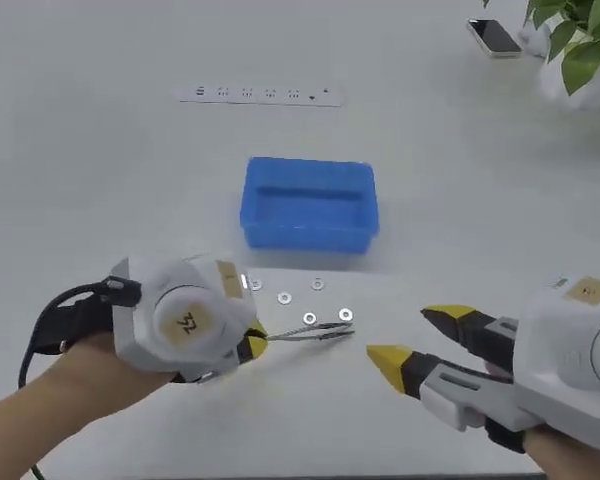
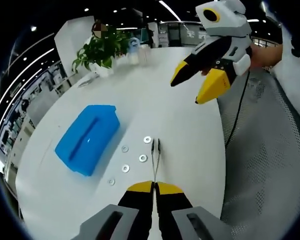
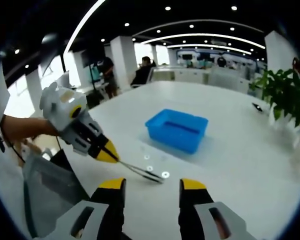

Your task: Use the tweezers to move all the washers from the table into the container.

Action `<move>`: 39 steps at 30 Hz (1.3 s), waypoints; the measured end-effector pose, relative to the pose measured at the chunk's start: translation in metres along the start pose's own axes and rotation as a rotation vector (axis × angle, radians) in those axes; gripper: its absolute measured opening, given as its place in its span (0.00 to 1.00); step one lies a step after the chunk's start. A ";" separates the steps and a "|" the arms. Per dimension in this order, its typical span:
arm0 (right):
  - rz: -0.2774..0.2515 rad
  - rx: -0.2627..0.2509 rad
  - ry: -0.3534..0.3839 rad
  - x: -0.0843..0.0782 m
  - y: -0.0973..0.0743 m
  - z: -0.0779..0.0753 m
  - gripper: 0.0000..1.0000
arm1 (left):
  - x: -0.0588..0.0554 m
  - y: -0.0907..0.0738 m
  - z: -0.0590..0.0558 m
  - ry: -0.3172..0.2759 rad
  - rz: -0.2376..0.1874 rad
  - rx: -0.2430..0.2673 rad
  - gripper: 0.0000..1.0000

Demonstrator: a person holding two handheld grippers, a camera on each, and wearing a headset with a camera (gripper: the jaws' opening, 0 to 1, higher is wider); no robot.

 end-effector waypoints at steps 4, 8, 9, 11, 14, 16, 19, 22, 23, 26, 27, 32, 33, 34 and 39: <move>0.018 0.047 -0.037 0.000 0.004 0.015 0.38 | 0.014 -0.020 -0.004 -0.022 -0.058 0.004 0.00; 0.029 0.083 -0.086 0.000 0.008 0.029 0.37 | 0.023 -0.035 -0.010 -0.001 -0.074 0.019 0.00; 0.035 0.101 -0.098 0.000 0.009 0.033 0.37 | 0.026 -0.039 -0.013 0.011 -0.079 0.024 0.00; 0.048 0.136 -0.129 0.001 0.013 0.043 0.34 | 0.030 -0.044 -0.018 0.048 -0.079 0.027 0.00; 0.064 0.175 -0.207 0.002 0.018 0.056 0.29 | 0.034 -0.048 -0.025 0.087 -0.071 0.021 0.00; 0.074 0.196 -0.254 0.001 0.024 0.063 0.25 | 0.035 -0.049 -0.030 0.116 -0.057 0.001 0.00; 0.109 0.210 -0.337 -0.002 0.033 0.068 0.20 | 0.036 -0.050 -0.036 0.144 -0.039 -0.034 0.00; 0.127 0.221 -0.408 -0.005 0.041 0.071 0.18 | 0.038 -0.051 -0.041 0.182 -0.026 -0.045 0.00; 0.132 0.226 -0.422 -0.006 0.043 0.073 0.18 | 0.038 -0.050 -0.041 0.183 -0.027 -0.047 0.00; 0.161 0.230 -0.499 -0.011 0.050 0.073 0.15 | 0.040 -0.049 -0.045 0.196 -0.027 -0.064 0.00; 0.180 0.227 -0.520 -0.014 0.053 0.071 0.15 | 0.041 -0.049 -0.045 0.200 -0.027 -0.063 0.00; 0.187 0.260 -0.549 -0.014 0.062 0.073 0.10 | 0.047 -0.045 -0.047 0.209 -0.038 -0.070 0.00; 0.190 0.264 -0.560 -0.014 0.063 0.074 0.09 | 0.048 -0.045 -0.048 0.208 -0.041 -0.071 0.00; 0.188 0.261 -0.570 -0.014 0.063 0.073 0.06 | 0.049 -0.044 -0.048 0.206 -0.043 -0.072 0.00; 0.183 0.252 -0.580 -0.013 0.063 0.074 0.05 | 0.050 -0.043 -0.048 0.197 -0.049 -0.065 0.00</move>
Point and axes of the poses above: the centre of the closed fingertips' face, and the gripper's own axes: y roughly forward along the fingers, z roughly to its left, x roughly out of its top, the point moved 1 cm from there along -y, roughly backward along the fingers, and after that the axes turned 9 degrees about z, right-handed, at the moved point
